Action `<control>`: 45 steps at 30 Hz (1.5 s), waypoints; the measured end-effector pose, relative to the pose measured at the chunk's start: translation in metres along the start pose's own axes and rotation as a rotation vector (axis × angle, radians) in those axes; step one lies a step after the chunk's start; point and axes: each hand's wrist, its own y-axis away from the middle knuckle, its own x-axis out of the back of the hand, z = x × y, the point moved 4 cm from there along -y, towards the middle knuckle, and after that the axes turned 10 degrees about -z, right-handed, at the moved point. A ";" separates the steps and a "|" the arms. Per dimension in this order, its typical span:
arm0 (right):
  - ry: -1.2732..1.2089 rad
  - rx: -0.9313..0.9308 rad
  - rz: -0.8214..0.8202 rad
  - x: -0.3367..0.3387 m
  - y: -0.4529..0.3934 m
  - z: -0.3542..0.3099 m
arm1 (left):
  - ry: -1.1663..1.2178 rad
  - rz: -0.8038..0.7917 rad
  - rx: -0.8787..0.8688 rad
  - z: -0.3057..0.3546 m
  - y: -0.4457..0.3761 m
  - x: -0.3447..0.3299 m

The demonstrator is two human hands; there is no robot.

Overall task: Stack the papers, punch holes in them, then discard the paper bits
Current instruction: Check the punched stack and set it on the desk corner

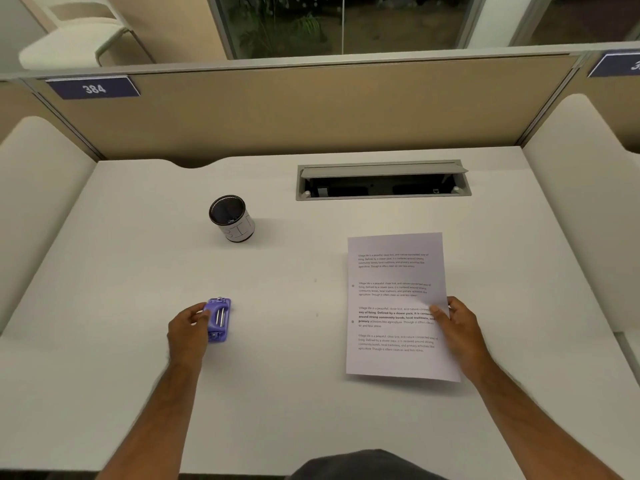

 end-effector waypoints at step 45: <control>-0.048 0.348 -0.017 0.006 0.043 -0.105 | 0.240 -0.681 -0.399 0.188 0.169 -0.179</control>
